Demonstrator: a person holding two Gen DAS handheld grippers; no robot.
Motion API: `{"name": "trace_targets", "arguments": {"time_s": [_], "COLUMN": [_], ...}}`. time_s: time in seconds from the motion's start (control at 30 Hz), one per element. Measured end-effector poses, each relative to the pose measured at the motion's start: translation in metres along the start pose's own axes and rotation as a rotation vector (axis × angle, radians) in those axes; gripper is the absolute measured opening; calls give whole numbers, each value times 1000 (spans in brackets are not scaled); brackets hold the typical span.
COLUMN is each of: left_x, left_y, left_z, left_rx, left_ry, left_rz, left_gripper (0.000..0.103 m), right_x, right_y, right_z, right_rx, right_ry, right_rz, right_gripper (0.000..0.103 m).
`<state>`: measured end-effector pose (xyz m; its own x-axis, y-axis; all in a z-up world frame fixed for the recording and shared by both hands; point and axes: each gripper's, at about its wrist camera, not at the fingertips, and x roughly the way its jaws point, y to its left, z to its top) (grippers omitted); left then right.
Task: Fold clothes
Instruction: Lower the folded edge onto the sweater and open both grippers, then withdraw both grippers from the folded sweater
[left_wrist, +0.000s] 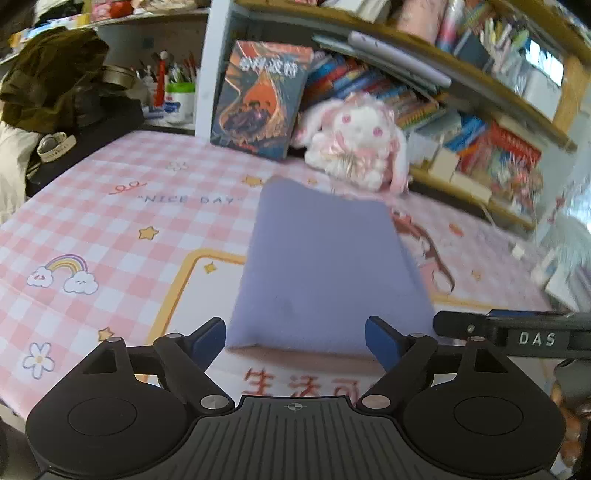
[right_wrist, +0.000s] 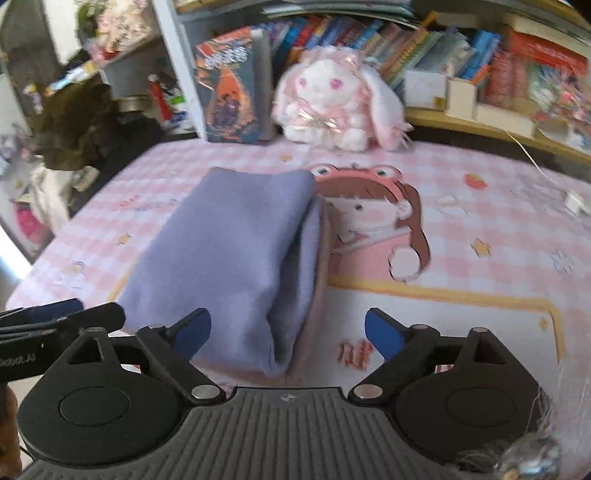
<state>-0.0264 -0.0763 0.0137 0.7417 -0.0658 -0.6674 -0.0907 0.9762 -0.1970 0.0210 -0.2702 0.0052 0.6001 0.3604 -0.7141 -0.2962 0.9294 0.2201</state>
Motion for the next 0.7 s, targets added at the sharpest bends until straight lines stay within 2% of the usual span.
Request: {"name": "trace_targets", "arguments": {"time_s": [0.3,0.7], "left_x": [0,-7], "left_y": [19,45], "left_z": [-5,-15], "left_rx": [99,192], "left_ry": [84,143], "left_rz": [-47,-102], "left_gripper": [91,92], "right_x": [-9,-16], "right_y": [21,58], "right_z": [-27,-58], "right_rx": [108,199], "right_ry": [35,52], "right_rz": [-139,-219], "right_gripper": [92,92]}}
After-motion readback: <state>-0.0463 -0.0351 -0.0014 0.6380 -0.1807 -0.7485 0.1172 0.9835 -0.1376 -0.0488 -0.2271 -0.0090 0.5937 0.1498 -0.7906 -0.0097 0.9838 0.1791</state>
